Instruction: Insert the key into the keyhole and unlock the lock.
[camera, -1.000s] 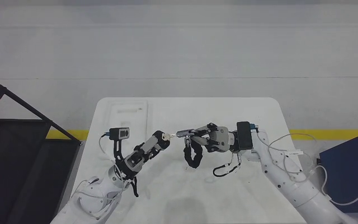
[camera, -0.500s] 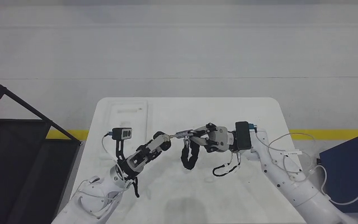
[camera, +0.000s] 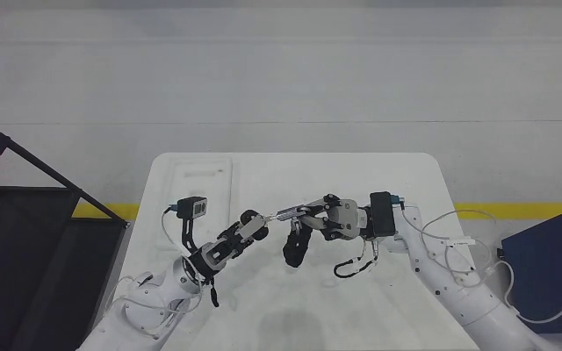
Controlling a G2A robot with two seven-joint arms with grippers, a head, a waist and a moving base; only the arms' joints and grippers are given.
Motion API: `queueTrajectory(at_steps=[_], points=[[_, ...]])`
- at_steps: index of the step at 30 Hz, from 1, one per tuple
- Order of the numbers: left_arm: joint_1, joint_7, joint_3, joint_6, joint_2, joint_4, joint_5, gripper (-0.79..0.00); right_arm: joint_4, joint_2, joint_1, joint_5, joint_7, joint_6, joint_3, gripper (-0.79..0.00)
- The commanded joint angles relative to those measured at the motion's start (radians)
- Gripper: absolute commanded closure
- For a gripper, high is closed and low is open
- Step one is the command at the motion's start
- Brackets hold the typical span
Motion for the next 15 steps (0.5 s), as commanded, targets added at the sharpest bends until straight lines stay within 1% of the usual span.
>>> queueTrajectory(at_steps=[1, 3, 7, 11, 15], points=[[-0.008, -0.003, -0.001, -0.038, -0.002, 0.004, 0.061, 0.0, -0.003, 0.0, -0.003, 0.001, 0.0, 0.0, 0.002, 0.0], [-0.017, -0.002, -0.003, -0.077, -0.004, 0.004, 0.117, 0.0, -0.005, 0.001, -0.005, 0.0, 0.002, -0.002, 0.004, 0.0], [-0.04, 0.022, -0.023, -0.162, -0.009, 0.011, 0.289, 0.0, -0.009, 0.001, -0.01, 0.004, 0.004, -0.004, 0.007, 0.0], [-0.057, 0.069, -0.046, -0.229, -0.016, 0.008, 0.487, 0.0, -0.013, 0.001, -0.013, 0.007, 0.006, -0.006, 0.011, 0.0], [-0.071, 0.152, -0.067, -0.272, -0.026, -0.005, 0.7, 0.0, -0.017, 0.002, -0.017, 0.009, 0.006, -0.006, 0.013, 0.0]])
